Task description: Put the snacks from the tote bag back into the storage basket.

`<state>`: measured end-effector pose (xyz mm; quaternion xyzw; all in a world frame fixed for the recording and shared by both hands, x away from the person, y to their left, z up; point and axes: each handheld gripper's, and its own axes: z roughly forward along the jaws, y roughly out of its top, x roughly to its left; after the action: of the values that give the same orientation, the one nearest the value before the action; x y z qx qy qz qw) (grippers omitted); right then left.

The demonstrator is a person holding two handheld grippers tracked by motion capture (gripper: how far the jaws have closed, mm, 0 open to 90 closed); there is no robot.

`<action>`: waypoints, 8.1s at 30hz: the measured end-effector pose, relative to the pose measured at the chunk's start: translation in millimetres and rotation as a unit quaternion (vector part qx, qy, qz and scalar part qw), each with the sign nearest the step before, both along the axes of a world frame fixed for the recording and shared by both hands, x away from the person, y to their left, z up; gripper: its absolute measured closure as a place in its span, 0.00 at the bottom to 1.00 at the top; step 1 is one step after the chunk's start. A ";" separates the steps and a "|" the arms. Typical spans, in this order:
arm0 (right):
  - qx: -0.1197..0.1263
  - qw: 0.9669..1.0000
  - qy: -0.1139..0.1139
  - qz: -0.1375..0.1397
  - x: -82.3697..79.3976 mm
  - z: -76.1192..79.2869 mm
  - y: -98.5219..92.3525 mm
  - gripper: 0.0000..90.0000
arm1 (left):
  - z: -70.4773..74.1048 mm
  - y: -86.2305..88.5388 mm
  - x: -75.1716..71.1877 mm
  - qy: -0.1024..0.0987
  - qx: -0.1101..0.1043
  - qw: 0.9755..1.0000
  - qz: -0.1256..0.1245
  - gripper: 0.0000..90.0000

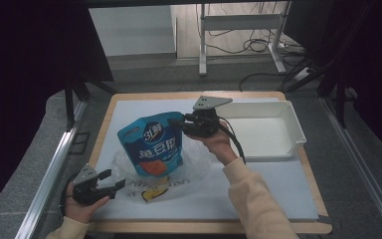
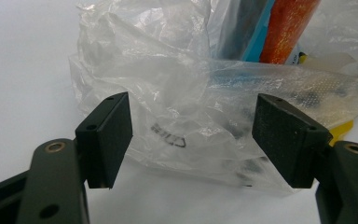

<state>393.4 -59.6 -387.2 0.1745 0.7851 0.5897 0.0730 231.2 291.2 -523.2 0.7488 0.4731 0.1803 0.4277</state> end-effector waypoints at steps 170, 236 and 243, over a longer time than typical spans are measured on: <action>0.115 0.971 -0.086 -0.194 14.2 110.8 -156.3 0.99 | 0.5 -1.3 0.3 -0.004 0.003 1.000 0.003 0.32; 0.074 0.953 -0.012 -0.292 86.8 13.2 -227.5 0.96 | -0.1 -2.5 0.7 -0.002 0.006 1.000 0.006 0.32; 0.058 0.953 -0.011 -0.296 84.3 13.6 -235.0 0.95 | 0.4 -2.6 0.3 -0.002 0.006 1.000 0.006 0.32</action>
<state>477.7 -294.6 -373.6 0.3965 0.6615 0.5884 0.2430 231.6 288.7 -522.8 0.7482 0.4753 0.1875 0.4232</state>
